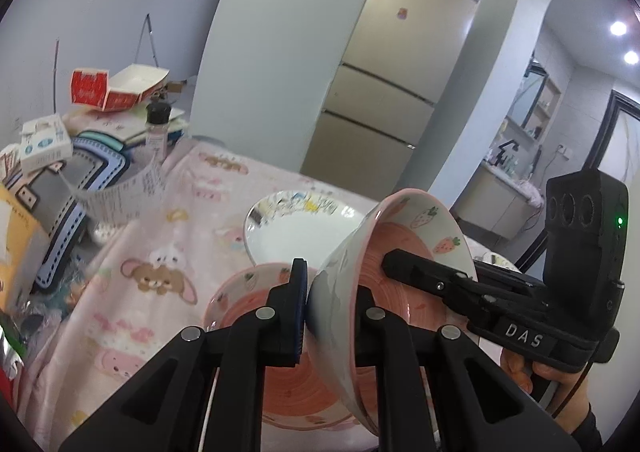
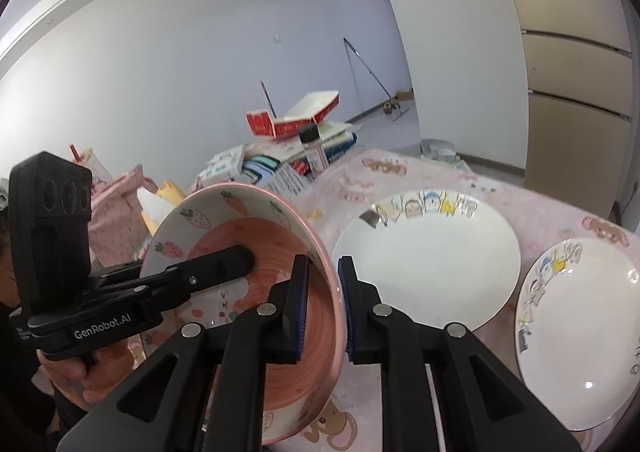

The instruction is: Organize plates and bowls

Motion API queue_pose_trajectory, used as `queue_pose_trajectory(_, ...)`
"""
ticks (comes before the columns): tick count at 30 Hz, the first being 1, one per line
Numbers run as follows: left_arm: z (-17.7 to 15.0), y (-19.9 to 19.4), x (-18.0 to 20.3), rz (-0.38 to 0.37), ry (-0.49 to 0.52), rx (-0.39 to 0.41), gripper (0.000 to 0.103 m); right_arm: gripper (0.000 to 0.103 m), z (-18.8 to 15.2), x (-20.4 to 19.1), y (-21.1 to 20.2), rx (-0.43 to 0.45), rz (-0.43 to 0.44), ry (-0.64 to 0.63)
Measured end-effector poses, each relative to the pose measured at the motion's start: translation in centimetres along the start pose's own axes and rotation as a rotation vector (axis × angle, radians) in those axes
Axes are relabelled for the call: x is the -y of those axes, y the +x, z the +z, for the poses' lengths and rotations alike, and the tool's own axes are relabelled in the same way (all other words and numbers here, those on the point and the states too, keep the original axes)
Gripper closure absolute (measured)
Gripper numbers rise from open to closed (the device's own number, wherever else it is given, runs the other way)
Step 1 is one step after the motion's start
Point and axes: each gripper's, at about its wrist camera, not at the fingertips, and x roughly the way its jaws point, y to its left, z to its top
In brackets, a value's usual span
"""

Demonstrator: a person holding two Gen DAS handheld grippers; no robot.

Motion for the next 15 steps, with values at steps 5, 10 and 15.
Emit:
queue_pose_trajectory(5, -0.3, 0.8, -0.3, 0.025, -0.001, -0.019, 0.088, 0.089, -0.6, 0.2, 0.8, -0.026, 0.007, 0.019)
queue_pose_trajectory(10, -0.4, 1.1, -0.1, 0.053, 0.015, -0.018, 0.088, 0.089, -0.7, 0.2, 0.8, -0.026, 0.007, 0.02)
queue_pose_trajectory(15, -0.5, 1.1, 0.2, 0.127, 0.039, 0.001, 0.085, 0.089, -0.9, 0.4, 1.7, -0.027, 0.035, 0.076)
